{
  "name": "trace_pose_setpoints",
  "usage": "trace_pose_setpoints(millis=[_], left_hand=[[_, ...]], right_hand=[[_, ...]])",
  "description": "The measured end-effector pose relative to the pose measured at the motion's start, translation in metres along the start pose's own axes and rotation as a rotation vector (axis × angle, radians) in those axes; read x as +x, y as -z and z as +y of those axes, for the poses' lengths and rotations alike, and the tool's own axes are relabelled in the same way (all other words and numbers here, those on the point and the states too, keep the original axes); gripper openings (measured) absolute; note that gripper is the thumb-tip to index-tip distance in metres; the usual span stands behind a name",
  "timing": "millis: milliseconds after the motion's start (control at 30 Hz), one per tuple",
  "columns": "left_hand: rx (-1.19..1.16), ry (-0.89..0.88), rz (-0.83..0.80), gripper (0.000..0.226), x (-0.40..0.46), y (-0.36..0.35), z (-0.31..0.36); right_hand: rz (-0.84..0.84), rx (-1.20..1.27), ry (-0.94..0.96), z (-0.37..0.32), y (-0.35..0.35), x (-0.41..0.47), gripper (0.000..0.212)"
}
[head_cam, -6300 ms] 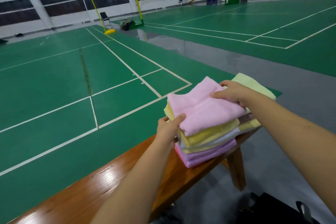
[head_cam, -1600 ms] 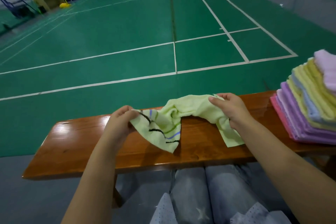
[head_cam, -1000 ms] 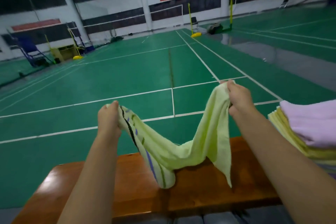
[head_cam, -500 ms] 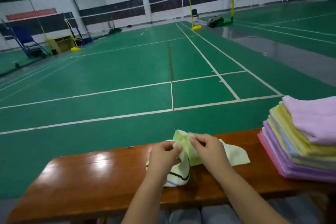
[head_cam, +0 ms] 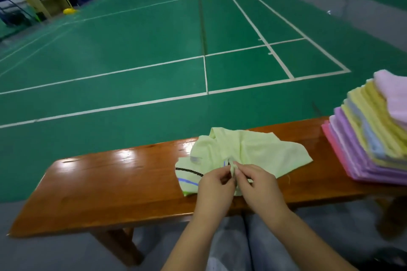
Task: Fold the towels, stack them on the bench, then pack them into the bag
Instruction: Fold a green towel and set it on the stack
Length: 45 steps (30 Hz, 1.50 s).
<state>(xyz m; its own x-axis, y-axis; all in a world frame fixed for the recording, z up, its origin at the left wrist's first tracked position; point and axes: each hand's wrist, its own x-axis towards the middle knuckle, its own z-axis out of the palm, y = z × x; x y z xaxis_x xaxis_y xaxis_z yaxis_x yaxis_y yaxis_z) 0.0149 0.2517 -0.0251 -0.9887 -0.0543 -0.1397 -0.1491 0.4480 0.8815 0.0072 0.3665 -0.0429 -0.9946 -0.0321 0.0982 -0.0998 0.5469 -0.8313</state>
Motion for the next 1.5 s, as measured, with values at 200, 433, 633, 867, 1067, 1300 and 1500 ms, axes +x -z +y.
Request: trace_pose_setpoints(millis=[200,433,633,867,1067,1300,1500], left_hand=[[0.008,0.012,-0.087,0.034,0.002,-0.007,-0.008],[-0.376,0.194,-0.333,0.048,0.006,0.000,-0.008],[-0.005,0.202,0.011,0.019,0.092,0.043,-0.015],[0.360,0.438,-0.072,0.037,0.166,0.043,-0.039],[0.369,-0.203,0.277,0.011,0.128,0.048,-0.034],[0.707,-0.484,-0.166,0.039,0.043,0.036,-0.099],[0.567,-0.335,0.091,0.025,0.054,0.037,-0.058]], right_hand=[[-0.016,0.050,-0.042,0.012,-0.006,0.003,0.028],[-0.172,0.060,-0.033,0.030,0.008,0.020,0.034],[0.008,0.212,-0.146,0.040,0.017,0.033,0.017],[0.045,0.413,-0.264,0.058,0.020,0.034,0.026],[0.096,0.455,-0.279,0.063,0.029,0.031,0.020],[0.019,0.305,-0.341,0.070,0.016,0.022,0.022],[0.017,0.208,-0.350,0.072,0.018,0.018,0.022]])
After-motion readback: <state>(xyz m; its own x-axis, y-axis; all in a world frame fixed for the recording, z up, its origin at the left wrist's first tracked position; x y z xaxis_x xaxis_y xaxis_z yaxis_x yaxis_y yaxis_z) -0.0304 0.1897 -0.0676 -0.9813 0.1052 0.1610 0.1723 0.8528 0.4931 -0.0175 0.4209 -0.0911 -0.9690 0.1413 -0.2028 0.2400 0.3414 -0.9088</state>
